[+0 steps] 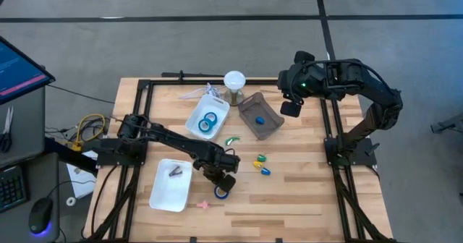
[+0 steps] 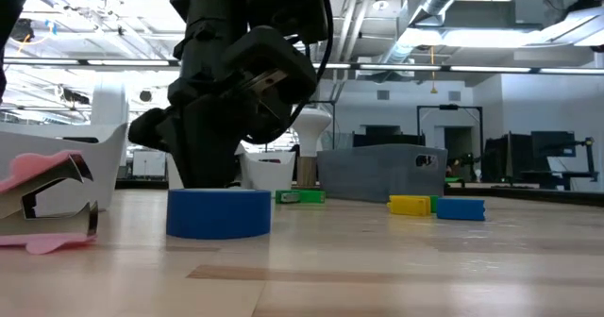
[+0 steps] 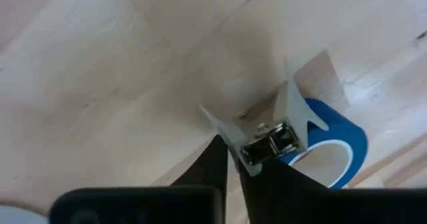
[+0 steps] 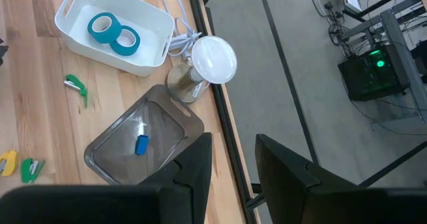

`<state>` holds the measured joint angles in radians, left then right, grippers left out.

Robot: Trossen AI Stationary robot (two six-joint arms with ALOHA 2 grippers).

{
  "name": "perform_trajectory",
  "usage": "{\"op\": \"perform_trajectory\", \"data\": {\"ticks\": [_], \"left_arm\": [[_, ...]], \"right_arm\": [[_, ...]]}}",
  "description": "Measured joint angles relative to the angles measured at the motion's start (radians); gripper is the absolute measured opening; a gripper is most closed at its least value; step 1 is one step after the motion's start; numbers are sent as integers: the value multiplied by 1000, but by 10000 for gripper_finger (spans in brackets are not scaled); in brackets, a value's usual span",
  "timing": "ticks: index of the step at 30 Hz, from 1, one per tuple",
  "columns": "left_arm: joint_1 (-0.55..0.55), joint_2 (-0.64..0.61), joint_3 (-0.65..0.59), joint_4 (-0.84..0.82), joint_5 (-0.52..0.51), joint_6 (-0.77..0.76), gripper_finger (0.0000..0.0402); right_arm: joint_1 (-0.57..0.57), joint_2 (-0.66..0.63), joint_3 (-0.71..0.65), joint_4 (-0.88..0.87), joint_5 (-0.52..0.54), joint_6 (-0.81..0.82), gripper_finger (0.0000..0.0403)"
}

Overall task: Pick and place Stapler, Stapler remover, tape
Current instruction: Put the gray staple remover into the bottom white bin

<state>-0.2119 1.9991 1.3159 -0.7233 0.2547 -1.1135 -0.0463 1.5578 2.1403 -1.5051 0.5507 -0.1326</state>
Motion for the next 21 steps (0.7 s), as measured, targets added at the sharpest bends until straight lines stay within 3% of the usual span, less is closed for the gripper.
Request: {"op": "perform_trajectory", "data": {"ticks": [9,14,21], "left_arm": [[11,-44,-2,18,-64,48,2],[34,-147,-2,2,-189,61,1],[34,-352,-1,-238,-316,23,1]], "right_arm": [[-8,0,0,1,0,-6,108],[-10,0,0,2,0,-8,108],[-9,0,0,2,1,-8,108]]}}
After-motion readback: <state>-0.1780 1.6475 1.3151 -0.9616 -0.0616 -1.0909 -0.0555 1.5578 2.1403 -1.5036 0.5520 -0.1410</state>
